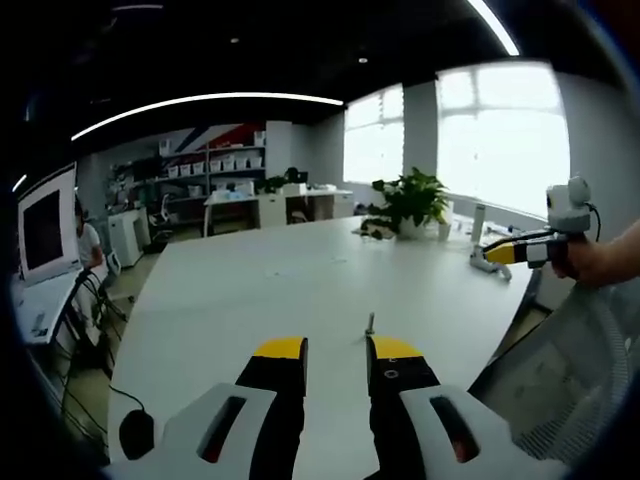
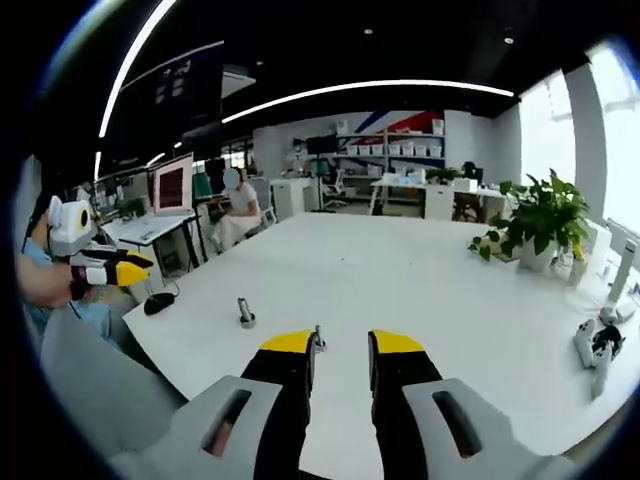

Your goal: Place the washer onto the threaded stud by aligning its center hole with the stud, sliding it down to the base, and recovering from edge contact or off-axis alignment until the washer reaches the visible bottom stop.

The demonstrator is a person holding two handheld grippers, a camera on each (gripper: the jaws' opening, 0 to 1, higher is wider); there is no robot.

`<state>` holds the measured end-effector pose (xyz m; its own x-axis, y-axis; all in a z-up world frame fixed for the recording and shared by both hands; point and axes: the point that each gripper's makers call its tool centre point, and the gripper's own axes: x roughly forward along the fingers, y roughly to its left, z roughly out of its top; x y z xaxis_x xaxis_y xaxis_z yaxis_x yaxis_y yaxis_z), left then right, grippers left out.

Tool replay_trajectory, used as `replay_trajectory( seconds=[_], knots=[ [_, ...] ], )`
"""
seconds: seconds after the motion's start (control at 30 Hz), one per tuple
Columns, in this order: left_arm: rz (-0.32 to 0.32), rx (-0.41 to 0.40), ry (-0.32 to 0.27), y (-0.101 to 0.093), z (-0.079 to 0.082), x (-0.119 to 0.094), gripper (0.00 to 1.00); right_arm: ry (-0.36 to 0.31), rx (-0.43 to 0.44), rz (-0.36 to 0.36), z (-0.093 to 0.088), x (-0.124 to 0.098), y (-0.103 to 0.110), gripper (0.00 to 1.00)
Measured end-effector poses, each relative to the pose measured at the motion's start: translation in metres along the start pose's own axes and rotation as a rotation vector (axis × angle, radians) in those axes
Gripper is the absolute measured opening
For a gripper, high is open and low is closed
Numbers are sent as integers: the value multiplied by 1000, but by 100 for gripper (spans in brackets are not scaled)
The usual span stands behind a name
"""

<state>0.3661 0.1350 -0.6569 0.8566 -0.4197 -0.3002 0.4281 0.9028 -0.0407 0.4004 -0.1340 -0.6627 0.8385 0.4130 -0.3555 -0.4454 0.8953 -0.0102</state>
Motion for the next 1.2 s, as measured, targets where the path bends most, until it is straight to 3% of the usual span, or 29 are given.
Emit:
replay_trajectory(
  seconds=[0.2,0.37,0.63,1.2],
  knots=[
    [18,-12,-30,3,5,-3,22,-13,-26,-17,1,-1,-4,25],
    [40,-46,-38,9,6,-4,22,-1,39,-43,-5,-1,-17,28],
    [40,-38,-56,8,9,-5,22,2,-38,-26,-4,-1,-5,30],
    [23,-36,-39,5,6,-3,23,36,-67,-26,-10,2,-4,31]
  ],
)
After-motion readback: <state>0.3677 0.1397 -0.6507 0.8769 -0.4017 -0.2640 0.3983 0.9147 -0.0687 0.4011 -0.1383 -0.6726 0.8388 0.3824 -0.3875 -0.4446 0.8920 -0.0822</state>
